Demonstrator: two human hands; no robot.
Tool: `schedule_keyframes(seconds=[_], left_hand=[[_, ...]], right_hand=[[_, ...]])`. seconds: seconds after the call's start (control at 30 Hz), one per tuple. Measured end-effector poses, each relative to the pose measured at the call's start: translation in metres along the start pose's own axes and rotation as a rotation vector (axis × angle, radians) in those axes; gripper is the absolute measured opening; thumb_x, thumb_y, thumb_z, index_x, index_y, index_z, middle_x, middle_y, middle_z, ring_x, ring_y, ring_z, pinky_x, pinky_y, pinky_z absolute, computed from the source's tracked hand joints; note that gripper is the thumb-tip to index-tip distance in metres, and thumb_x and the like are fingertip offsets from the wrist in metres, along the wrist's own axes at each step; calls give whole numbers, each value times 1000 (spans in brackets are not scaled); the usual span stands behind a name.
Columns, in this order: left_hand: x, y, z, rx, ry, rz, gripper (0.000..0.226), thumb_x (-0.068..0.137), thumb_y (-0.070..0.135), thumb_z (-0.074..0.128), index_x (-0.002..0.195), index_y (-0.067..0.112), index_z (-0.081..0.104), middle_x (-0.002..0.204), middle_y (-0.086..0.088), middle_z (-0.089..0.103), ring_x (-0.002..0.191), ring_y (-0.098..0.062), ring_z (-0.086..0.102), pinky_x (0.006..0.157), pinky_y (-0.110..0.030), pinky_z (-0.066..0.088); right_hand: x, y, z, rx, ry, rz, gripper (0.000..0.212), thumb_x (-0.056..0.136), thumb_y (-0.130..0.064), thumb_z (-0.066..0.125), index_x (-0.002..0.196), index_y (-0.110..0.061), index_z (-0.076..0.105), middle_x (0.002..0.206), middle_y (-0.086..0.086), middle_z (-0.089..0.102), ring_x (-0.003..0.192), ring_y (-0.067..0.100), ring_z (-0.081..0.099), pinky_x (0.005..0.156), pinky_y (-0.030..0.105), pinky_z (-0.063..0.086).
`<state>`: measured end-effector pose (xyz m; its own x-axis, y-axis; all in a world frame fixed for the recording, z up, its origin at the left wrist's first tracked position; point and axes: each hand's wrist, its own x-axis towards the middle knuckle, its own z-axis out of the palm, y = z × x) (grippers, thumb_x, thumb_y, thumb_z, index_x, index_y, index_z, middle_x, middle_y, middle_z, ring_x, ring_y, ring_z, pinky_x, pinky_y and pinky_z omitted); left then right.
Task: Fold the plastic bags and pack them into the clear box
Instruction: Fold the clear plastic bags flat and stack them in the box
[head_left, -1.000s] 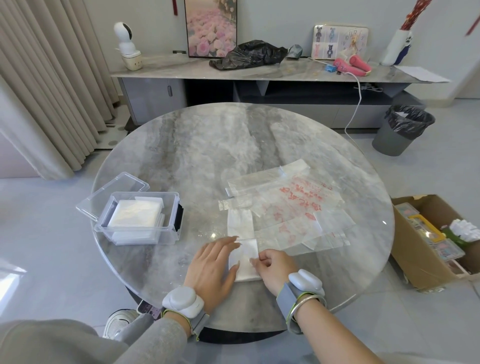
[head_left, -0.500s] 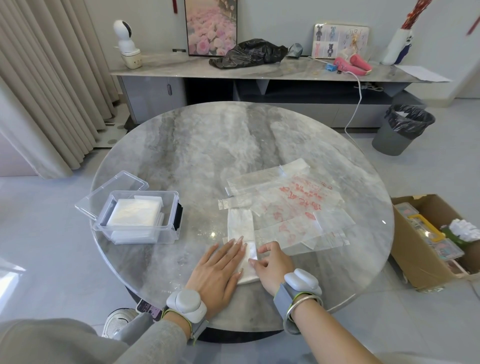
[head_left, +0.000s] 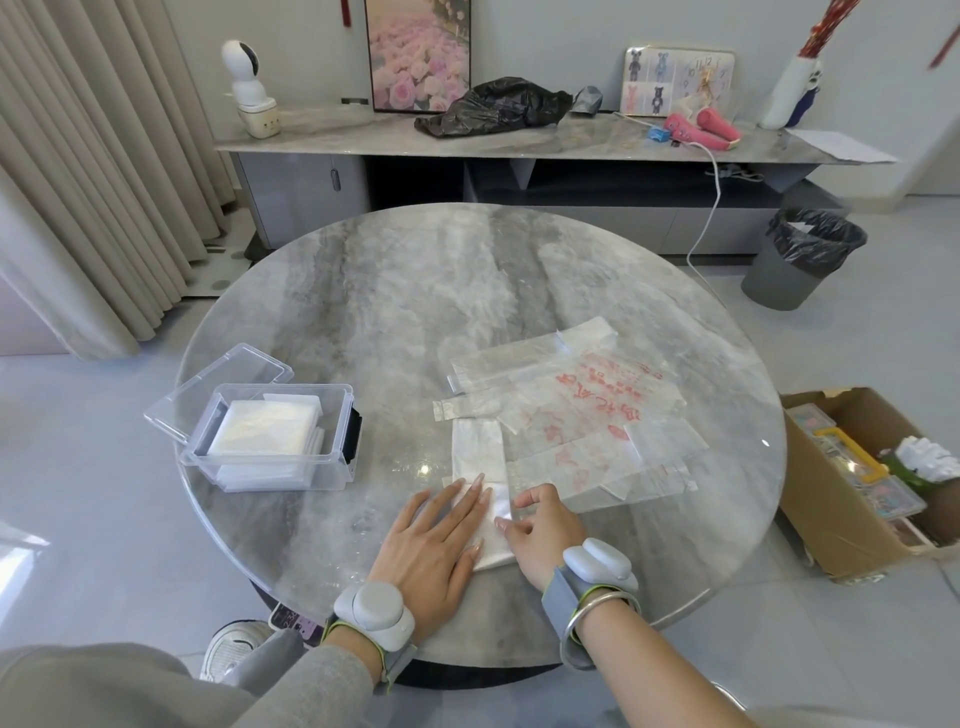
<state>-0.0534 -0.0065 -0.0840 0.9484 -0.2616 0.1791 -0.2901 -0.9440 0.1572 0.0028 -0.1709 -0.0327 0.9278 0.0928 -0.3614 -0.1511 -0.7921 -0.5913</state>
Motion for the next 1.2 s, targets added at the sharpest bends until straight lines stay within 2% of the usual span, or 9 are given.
schedule_keyframes(seconds=[0.37, 0.53, 0.67, 0.8, 0.9, 1.0, 1.07, 1.13, 1.2], left_hand=[[2, 3, 0, 17, -4, -18, 54, 100, 37, 29, 150, 19, 36, 156, 6, 34, 141, -18, 36, 110, -41, 27], [1, 5, 0, 15, -2, -27, 54, 100, 39, 29, 150, 20, 37, 155, 7, 35, 141, -16, 35, 111, -43, 26], [1, 5, 0, 3, 2, -24, 54, 100, 39, 29, 150, 20, 37, 155, 7, 35, 141, -16, 35, 111, -43, 26], [1, 4, 1, -24, 2, -27, 53, 100, 40, 30, 150, 22, 35, 156, 9, 33, 142, -15, 33, 112, -43, 26], [2, 2, 0, -53, 11, -21, 52, 100, 40, 31, 148, 22, 41, 155, 9, 35, 141, -15, 35, 111, -43, 28], [3, 0, 1, -70, 18, -9, 50, 99, 40, 33, 144, 22, 47, 154, 9, 37, 141, -16, 36, 110, -42, 29], [3, 0, 1, -86, 24, -5, 50, 97, 39, 35, 142, 21, 49, 154, 9, 37, 140, -16, 36, 111, -42, 28], [3, -1, 1, -106, 32, -7, 49, 96, 36, 37, 141, 22, 50, 153, 10, 38, 140, -16, 36, 111, -41, 27], [4, -1, -1, -135, 48, -13, 48, 94, 34, 40, 139, 23, 52, 151, 11, 41, 138, -15, 38, 111, -39, 27]], right_hand=[[-5, 5, -9, 59, -7, 25, 34, 86, -34, 67, 106, -22, 43, 84, -10, 63, 74, 7, 57, 54, 16, 34], [-10, 3, -8, 37, 16, 6, 32, 81, -30, 73, 99, -21, 47, 84, -10, 54, 74, 15, 60, 66, 28, 51], [-15, 4, -13, -59, -25, -83, 34, 80, -34, 73, 100, -24, 47, 90, -11, 50, 78, 8, 54, 70, 23, 47], [-21, 1, -23, -326, 2, -338, 42, 86, -32, 63, 121, -28, 40, 120, -8, 42, 103, 13, 52, 81, 29, 48], [-25, -4, -26, -588, -3, -587, 60, 88, -26, 51, 144, -21, 30, 146, -6, 31, 132, 17, 32, 100, 31, 39], [-28, -9, -23, -735, -93, -607, 78, 85, -31, 50, 152, -12, 16, 158, -3, 17, 146, 17, 7, 114, 33, 20], [-28, -11, -20, -802, -118, -609, 82, 83, -32, 51, 152, -9, 13, 159, 0, 13, 147, 18, 1, 115, 35, 17], [-27, -9, -15, -847, -84, -644, 81, 79, -33, 58, 149, -5, 27, 156, 5, 26, 146, 20, 14, 112, 37, 26], [-22, -4, -9, -814, -37, -661, 76, 58, -35, 74, 127, -5, 60, 132, 7, 59, 131, 20, 46, 95, 35, 47]])
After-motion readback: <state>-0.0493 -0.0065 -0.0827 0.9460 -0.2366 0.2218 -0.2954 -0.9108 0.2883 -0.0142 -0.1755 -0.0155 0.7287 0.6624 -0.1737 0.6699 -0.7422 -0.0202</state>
